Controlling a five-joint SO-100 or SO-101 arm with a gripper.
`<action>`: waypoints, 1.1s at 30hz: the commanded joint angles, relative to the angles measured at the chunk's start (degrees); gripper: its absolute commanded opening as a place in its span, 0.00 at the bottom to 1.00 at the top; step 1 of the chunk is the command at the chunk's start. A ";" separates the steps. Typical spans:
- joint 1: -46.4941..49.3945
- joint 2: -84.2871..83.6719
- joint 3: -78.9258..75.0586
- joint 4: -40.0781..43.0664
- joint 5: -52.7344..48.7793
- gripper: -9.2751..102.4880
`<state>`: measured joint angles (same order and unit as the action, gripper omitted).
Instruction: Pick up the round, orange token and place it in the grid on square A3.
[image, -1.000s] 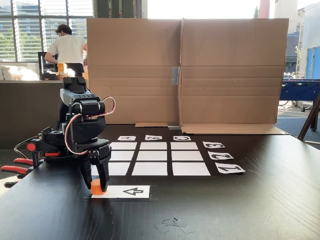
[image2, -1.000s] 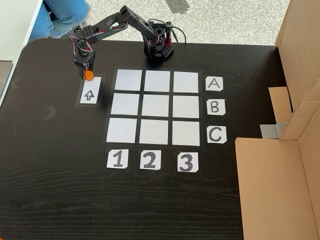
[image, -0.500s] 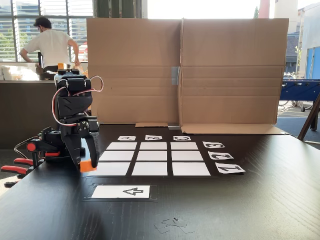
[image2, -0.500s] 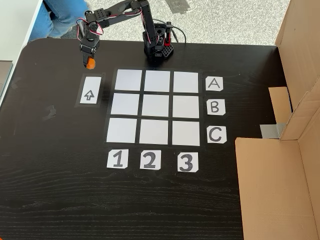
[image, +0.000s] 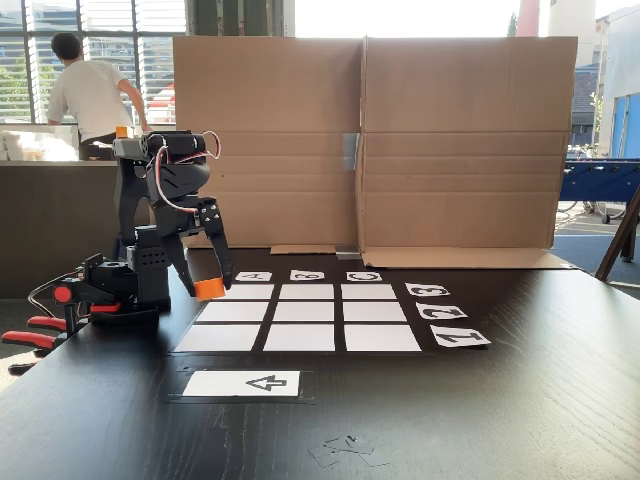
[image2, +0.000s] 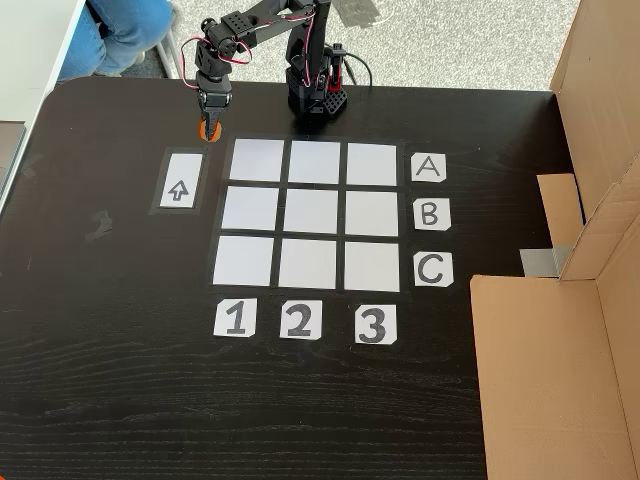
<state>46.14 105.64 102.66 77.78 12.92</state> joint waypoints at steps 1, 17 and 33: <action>-4.13 7.21 4.48 0.26 -1.32 0.08; -39.37 22.50 14.50 9.84 -0.62 0.08; -70.14 26.19 23.73 8.44 8.79 0.08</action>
<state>-19.42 134.03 125.95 87.98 19.25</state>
